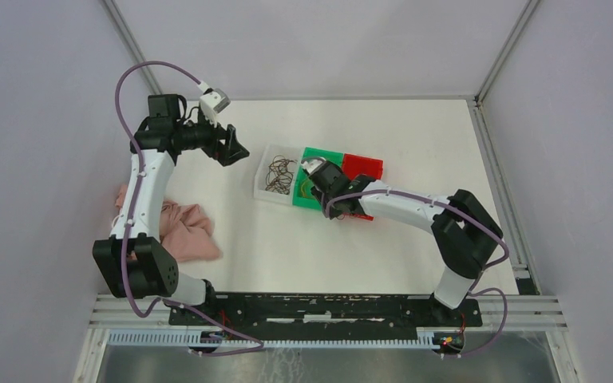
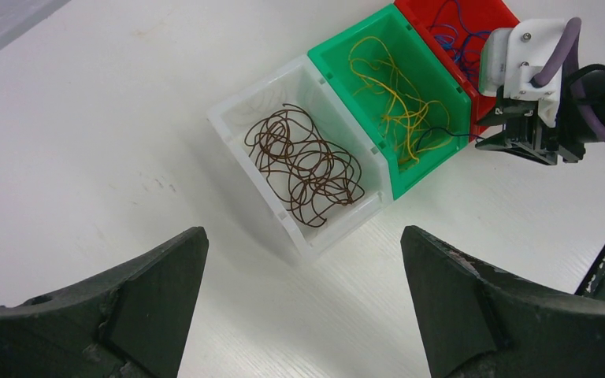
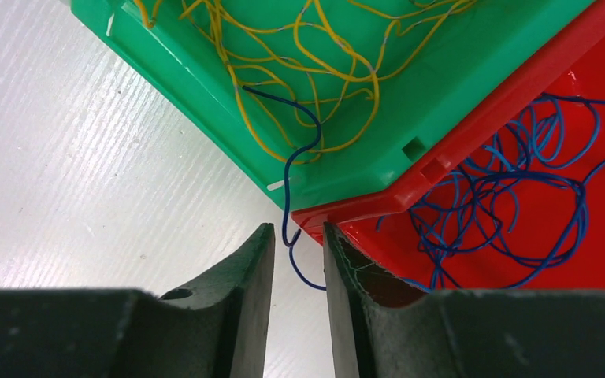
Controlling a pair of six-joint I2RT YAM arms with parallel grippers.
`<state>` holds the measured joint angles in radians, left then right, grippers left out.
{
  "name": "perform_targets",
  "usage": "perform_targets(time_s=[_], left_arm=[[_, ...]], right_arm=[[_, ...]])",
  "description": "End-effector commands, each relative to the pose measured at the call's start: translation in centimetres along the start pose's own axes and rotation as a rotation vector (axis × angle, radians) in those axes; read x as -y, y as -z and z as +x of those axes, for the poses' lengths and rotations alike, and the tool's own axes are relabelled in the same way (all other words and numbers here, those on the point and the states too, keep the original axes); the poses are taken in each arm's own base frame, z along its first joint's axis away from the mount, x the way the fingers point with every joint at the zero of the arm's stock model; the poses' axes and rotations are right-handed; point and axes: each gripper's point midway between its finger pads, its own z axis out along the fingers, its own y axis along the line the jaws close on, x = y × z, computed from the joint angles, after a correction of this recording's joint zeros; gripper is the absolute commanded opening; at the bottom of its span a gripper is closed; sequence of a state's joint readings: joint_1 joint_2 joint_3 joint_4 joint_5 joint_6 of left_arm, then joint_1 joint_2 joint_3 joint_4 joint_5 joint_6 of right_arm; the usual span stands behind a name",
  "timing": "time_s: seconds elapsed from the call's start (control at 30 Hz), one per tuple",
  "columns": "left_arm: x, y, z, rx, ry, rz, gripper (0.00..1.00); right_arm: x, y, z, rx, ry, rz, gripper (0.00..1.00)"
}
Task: Untangle the cables
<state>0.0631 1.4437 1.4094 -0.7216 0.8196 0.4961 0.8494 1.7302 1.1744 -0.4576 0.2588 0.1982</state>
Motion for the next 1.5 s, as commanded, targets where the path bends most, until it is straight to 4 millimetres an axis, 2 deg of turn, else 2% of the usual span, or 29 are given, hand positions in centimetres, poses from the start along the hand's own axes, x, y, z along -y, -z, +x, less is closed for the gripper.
perform_targets(time_s=[0.0,0.13,0.37,0.5,0.57,0.67,0.77,0.9,1.0,1.17,1.3,1.47], left_arm=[[0.4,1.0,-2.1,0.073,-0.028,-0.003,0.99],[0.4,1.2,-2.2,0.076,-0.030,-0.004,1.00],[0.5,1.5,-2.3,0.082,-0.037,-0.009,0.99],[0.4,1.8,-2.5,0.086,-0.039,-0.014,0.99],[0.4,1.8,-2.5,0.087,-0.037,-0.015,1.00],[0.3,2.0,-2.6,0.089,-0.039,-0.019,1.00],[0.2,2.1,-2.7,0.091,-0.042,-0.025,0.99],[0.1,2.4,-2.9,0.096,-0.051,-0.031,0.99],[0.1,2.4,-2.9,0.097,-0.049,-0.030,0.99],[0.2,2.4,-3.0,0.101,-0.050,-0.029,1.00],[0.1,2.5,-3.0,0.100,-0.047,-0.031,0.99],[0.0,2.5,-2.9,0.097,-0.051,-0.035,0.99]], right_arm=[[-0.4,0.0,-2.1,0.069,-0.023,0.037,0.33],[-0.6,-0.4,-1.8,0.065,-0.025,0.063,0.26],[0.2,-0.8,-2.0,0.081,-0.061,0.131,0.11],[0.5,-0.5,-2.3,0.113,-0.090,0.143,0.01],[0.3,-0.1,-2.4,0.128,-0.102,0.126,0.00],[0.3,1.2,-3.0,0.164,-0.119,0.104,0.00],[1.0,3.5,-3.9,0.217,-0.137,0.098,0.00],[2.8,6.0,-4.5,0.270,-0.165,0.133,0.00],[4.2,6.7,-4.5,0.280,-0.201,0.145,0.00],[6.9,6.1,-3.4,0.234,-0.250,0.186,0.00],[9.0,4.7,-2.3,0.169,-0.282,0.230,0.00],[9.6,2.2,-1.4,0.088,-0.275,0.241,0.00]])
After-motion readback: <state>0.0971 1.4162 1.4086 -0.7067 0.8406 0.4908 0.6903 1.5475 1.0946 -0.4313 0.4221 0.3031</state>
